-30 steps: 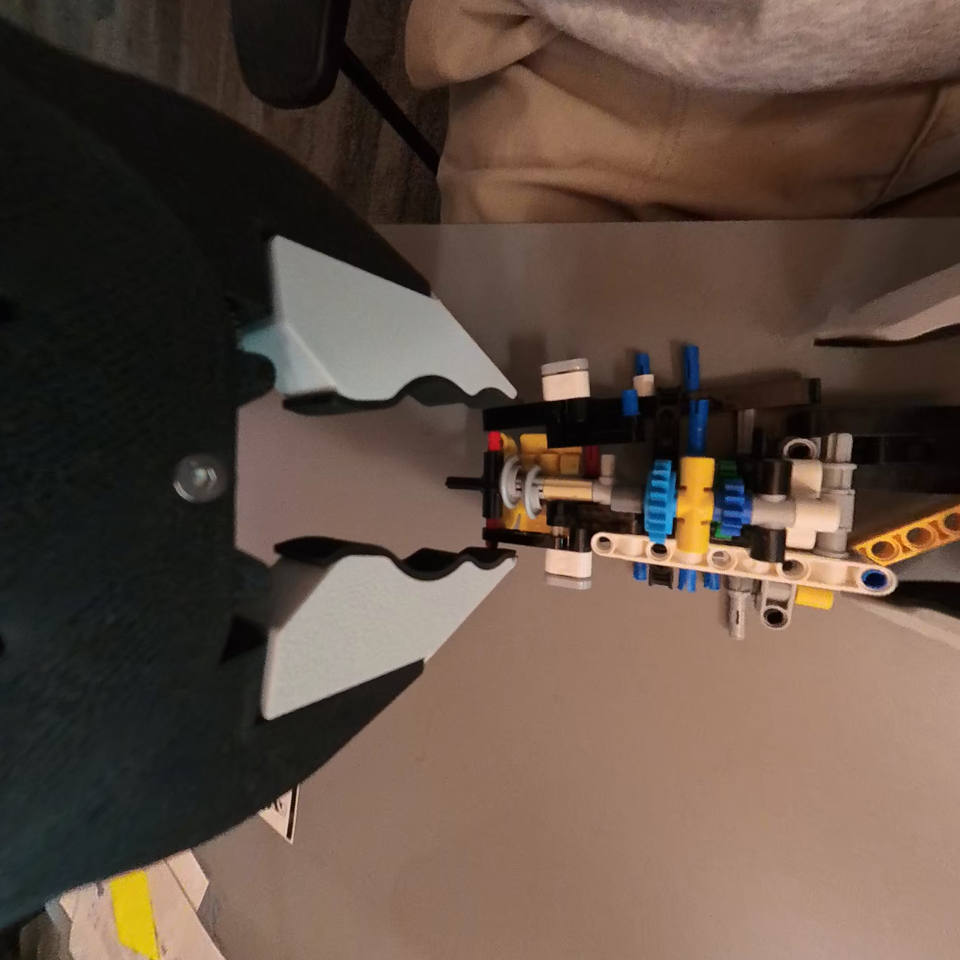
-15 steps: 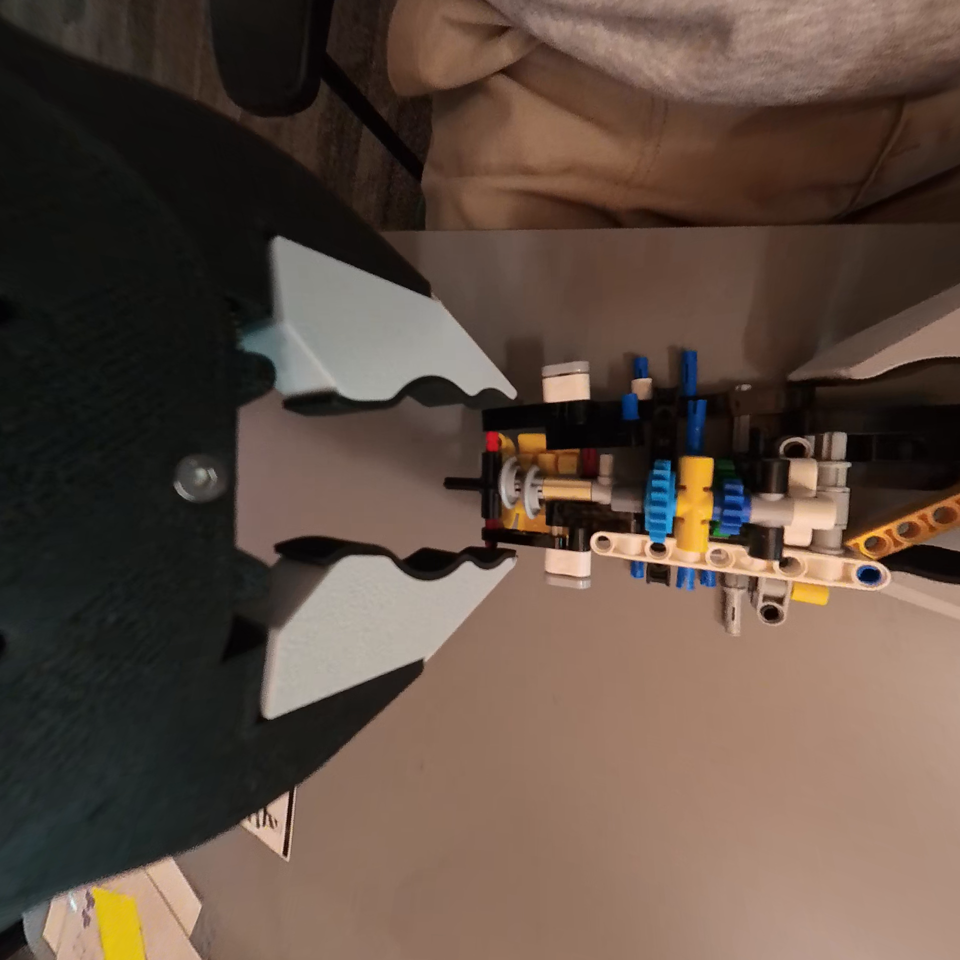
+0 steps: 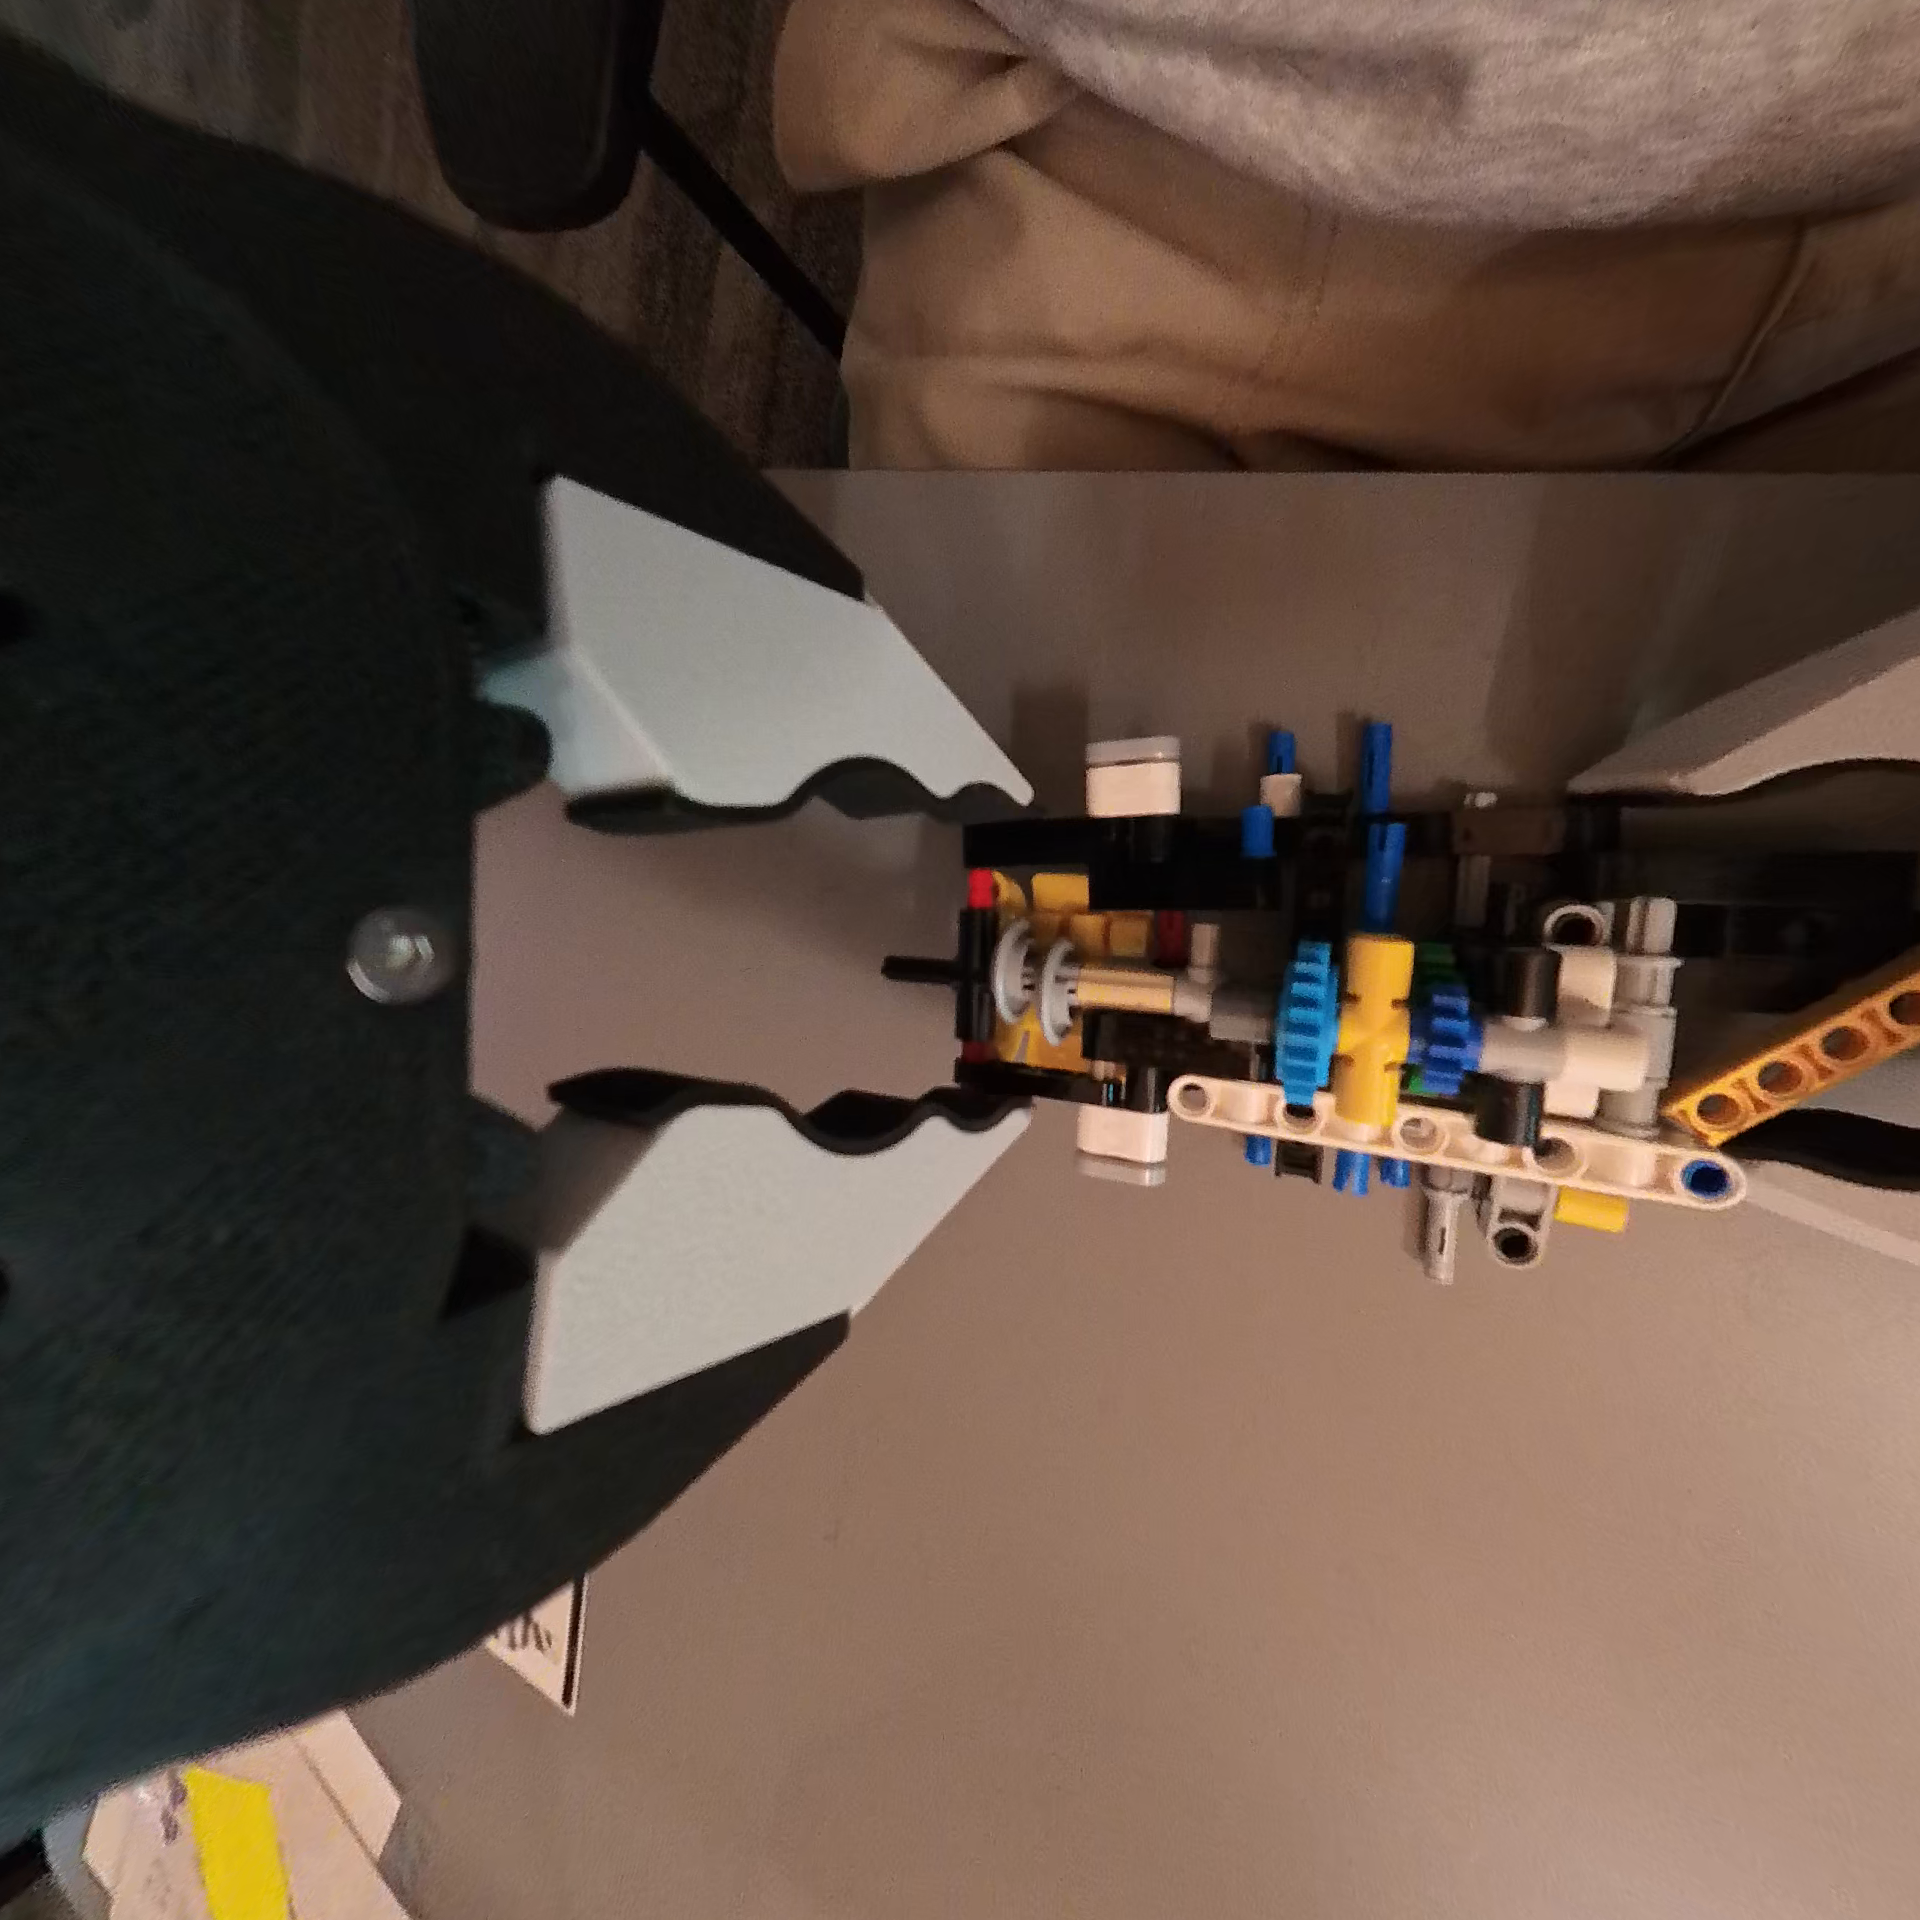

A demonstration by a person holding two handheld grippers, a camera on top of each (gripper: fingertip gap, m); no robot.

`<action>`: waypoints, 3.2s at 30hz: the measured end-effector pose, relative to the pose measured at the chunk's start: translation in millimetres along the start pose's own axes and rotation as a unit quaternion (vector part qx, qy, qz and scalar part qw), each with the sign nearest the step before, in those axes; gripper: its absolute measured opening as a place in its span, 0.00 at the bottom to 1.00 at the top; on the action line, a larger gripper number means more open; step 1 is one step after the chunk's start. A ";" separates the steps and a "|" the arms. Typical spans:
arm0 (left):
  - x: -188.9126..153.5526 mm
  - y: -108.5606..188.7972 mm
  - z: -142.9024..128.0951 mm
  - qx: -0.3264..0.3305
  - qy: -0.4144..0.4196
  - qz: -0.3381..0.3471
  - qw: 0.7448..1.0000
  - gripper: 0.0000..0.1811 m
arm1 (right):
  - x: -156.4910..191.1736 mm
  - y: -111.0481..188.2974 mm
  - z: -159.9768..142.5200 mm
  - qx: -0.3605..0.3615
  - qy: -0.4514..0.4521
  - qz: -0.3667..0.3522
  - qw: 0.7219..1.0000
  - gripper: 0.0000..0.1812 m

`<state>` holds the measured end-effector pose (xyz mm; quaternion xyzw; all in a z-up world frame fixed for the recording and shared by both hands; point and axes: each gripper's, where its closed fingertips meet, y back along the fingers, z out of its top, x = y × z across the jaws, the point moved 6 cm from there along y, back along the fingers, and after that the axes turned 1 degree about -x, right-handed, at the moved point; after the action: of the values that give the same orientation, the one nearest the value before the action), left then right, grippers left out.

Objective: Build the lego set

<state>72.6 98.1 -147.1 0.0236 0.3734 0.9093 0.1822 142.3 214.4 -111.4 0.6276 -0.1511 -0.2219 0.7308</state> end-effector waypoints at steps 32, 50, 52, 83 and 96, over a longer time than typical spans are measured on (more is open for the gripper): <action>1.3 0.2 0.5 -0.005 0.010 -0.005 1.000 0.28 | 9.6 5.2 -1.3 -0.005 0.042 -0.077 0.996 0.30; 1.6 0.7 0.4 -0.006 0.011 -0.005 1.000 0.28 | 3.1 5.0 -6.9 -0.015 -0.008 -0.028 0.999 0.28; 1.5 0.7 0.4 -0.006 0.011 -0.005 1.000 0.28 | 3.0 5.2 -6.7 -0.013 -0.008 -0.026 1.000 0.28; 2.1 1.3 0.3 -0.006 0.013 -0.005 1.000 0.27 | 7.3 3.0 -7.1 -0.011 -0.008 -0.056 0.998 0.28; 2.2 1.1 0.3 -0.006 0.013 -0.005 1.000 0.27 | 7.2 3.2 -8.4 -0.025 -0.017 -0.049 0.998 0.28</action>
<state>70.2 98.3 -146.3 0.0092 0.3704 0.9109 0.1818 153.1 218.2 -110.0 0.6116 -0.1272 -0.2721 0.7320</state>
